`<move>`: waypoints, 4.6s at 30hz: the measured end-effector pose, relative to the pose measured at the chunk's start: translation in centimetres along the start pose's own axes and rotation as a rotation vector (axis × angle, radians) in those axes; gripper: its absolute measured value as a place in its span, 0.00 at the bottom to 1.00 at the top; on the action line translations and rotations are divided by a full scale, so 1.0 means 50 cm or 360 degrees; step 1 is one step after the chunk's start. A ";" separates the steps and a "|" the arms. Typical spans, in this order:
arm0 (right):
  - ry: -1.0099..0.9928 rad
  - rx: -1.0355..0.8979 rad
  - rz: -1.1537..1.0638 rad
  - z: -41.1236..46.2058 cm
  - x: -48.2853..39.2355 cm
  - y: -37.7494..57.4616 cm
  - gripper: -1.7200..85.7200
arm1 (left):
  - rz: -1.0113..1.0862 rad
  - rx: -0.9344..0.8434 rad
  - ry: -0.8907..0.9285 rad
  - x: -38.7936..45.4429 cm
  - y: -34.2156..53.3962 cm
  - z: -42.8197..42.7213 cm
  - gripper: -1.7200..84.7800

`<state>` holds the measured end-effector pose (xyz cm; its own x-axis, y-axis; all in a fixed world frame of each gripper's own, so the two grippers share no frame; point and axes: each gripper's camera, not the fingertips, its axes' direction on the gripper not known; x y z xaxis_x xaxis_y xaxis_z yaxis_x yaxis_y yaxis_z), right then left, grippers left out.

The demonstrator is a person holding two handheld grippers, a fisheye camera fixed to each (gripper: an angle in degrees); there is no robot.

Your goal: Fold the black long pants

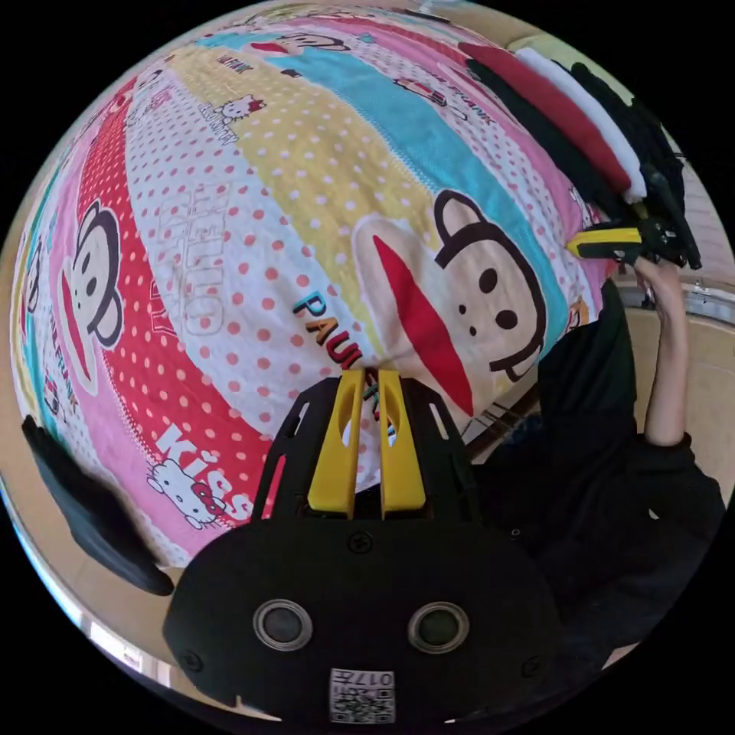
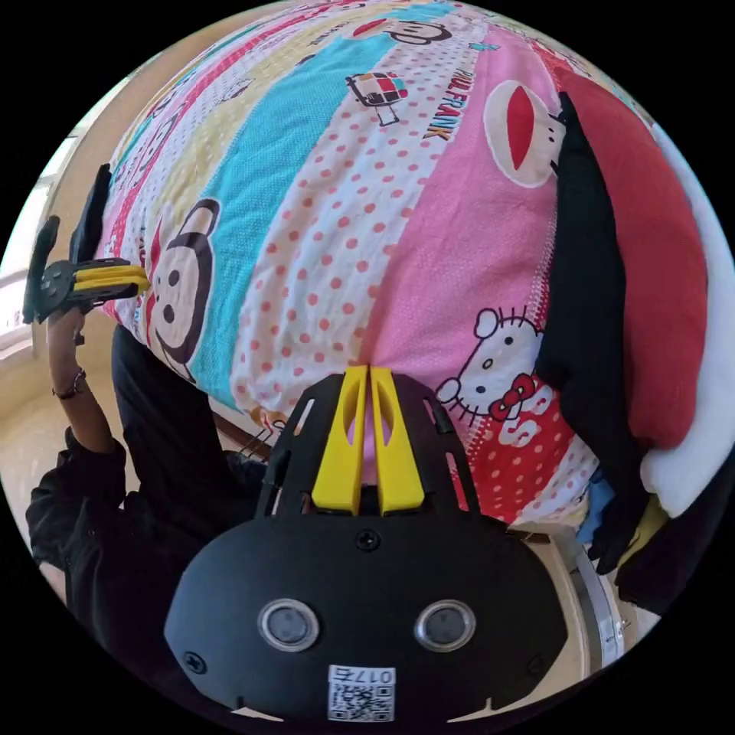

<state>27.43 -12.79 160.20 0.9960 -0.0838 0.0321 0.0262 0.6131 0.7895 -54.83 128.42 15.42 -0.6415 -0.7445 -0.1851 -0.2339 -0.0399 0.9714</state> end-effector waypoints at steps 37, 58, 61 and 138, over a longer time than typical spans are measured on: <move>0.0406 0.1571 0.0289 -0.951 0.128 0.176 0.21 | 0.0185 -0.0826 -0.0339 0.189 -0.244 0.467 0.07; -0.0187 0.1868 0.0437 -1.215 0.186 0.064 0.06 | 0.0276 -0.0975 -0.0597 0.223 -0.315 0.422 0.06; -0.0243 0.1932 0.0316 -1.280 0.121 0.006 0.06 | 0.0314 -0.0932 -0.0621 0.225 -0.310 0.388 0.06; -0.0612 0.3032 -0.1309 -1.857 -0.472 0.697 0.06 | 0.0749 0.3268 0.0273 0.738 1.189 -1.540 0.08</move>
<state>12.83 83.50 130.06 0.7340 -0.1225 -0.6680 -0.0030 -0.9842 0.1772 -36.15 47.23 77.76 -0.8482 -0.5213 0.0937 -0.4638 0.6455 -0.6068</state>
